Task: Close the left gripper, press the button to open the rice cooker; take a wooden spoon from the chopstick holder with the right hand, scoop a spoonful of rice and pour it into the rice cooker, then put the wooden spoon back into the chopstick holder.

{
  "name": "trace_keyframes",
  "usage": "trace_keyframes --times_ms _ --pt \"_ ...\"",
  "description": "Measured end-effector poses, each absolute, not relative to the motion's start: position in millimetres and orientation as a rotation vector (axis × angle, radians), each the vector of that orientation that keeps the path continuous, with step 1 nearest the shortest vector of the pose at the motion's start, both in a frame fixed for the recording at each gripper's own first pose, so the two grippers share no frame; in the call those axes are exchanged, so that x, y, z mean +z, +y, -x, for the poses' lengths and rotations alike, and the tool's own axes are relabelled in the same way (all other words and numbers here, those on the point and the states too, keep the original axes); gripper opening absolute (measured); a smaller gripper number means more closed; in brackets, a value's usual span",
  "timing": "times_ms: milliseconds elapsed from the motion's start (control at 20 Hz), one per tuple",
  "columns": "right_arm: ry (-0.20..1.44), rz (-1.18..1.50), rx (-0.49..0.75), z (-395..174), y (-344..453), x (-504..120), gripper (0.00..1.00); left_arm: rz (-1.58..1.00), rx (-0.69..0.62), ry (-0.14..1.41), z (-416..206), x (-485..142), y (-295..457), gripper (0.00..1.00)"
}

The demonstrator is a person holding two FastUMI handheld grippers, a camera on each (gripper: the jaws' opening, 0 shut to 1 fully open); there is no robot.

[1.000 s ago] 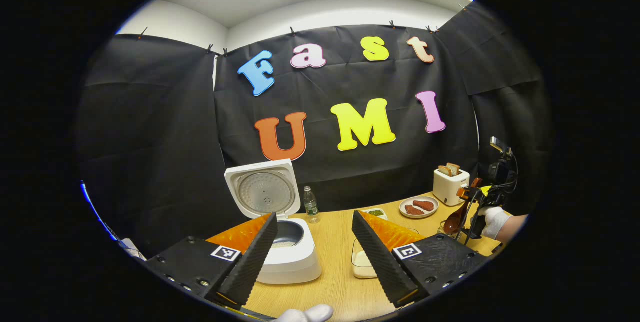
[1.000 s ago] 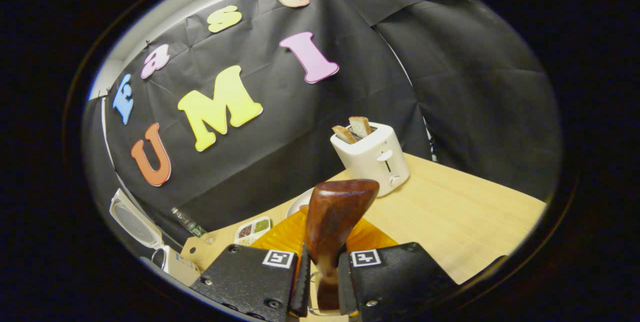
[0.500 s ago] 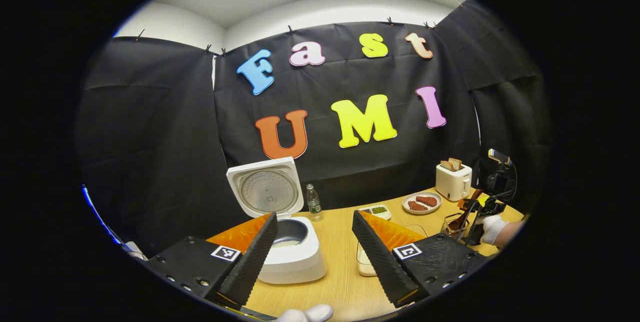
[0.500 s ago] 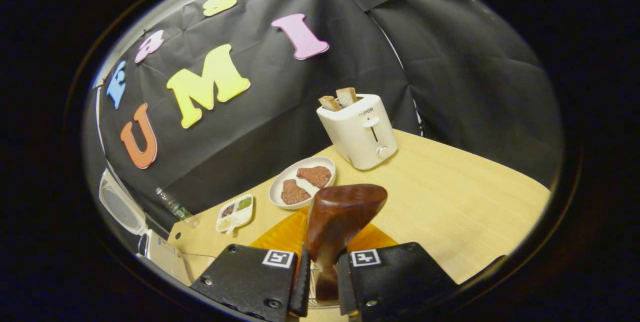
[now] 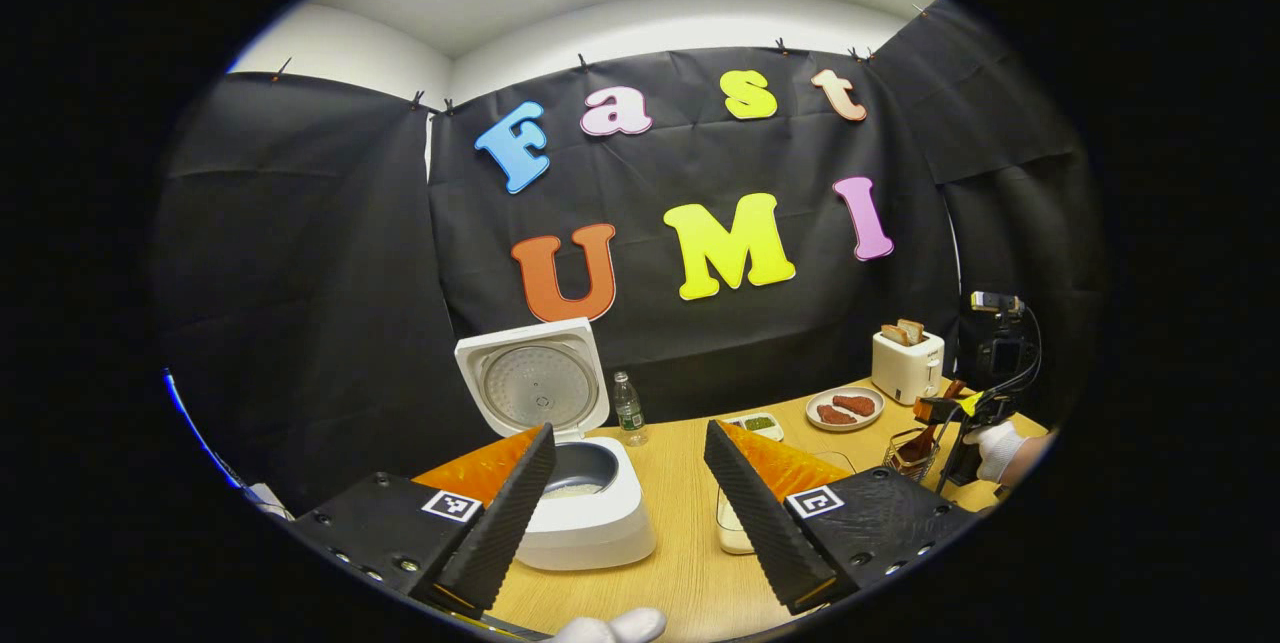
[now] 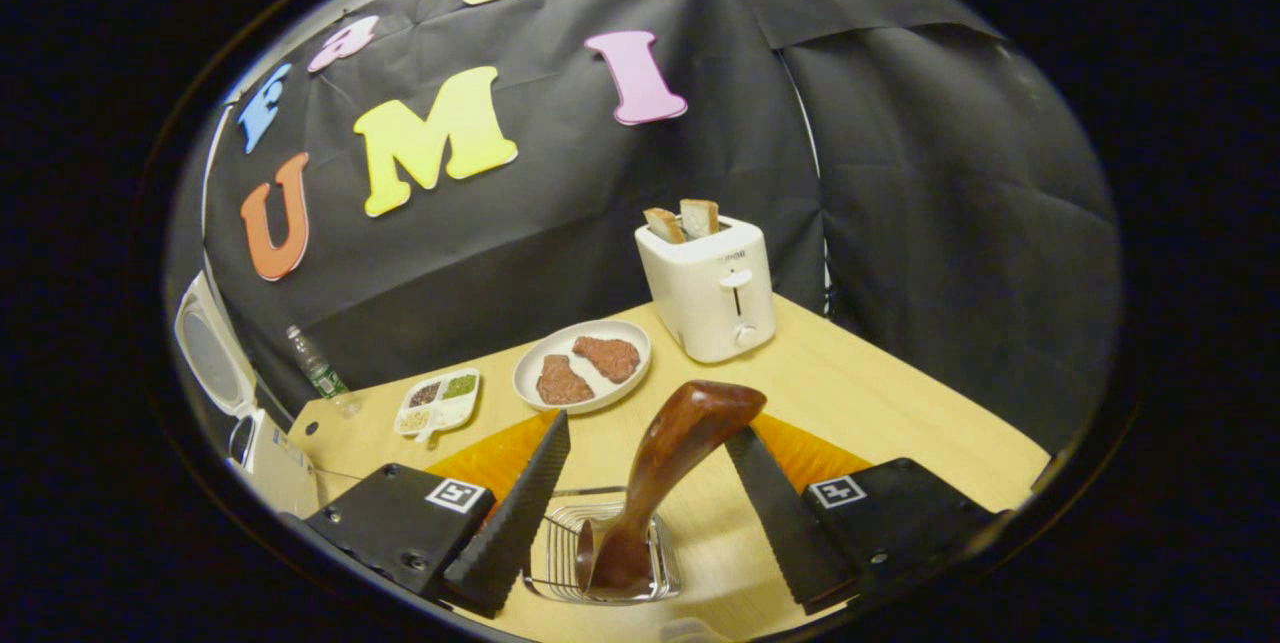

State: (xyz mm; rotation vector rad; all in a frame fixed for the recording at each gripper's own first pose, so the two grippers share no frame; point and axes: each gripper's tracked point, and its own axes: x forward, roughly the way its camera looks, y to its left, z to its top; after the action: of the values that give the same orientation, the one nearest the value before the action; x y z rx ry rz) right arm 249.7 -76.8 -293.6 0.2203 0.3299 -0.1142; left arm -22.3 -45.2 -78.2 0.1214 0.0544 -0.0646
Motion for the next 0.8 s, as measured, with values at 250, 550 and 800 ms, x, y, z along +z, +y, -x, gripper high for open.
trace_keyframes --times_ms 250,550,800 --pt "0.242 -0.107 -0.112 -210 -83 -232 1.0 -0.114 -0.057 0.038 15 -70 -35 0.95" --pt "0.075 -0.058 -0.013 -143 -41 -112 1.0 -0.11 -0.051 0.008 4 -56 -21 0.95" --pt "0.011 -0.079 0.057 -76 0 -44 1.0 -0.092 -0.032 -0.039 -18 -29 -2 0.95"
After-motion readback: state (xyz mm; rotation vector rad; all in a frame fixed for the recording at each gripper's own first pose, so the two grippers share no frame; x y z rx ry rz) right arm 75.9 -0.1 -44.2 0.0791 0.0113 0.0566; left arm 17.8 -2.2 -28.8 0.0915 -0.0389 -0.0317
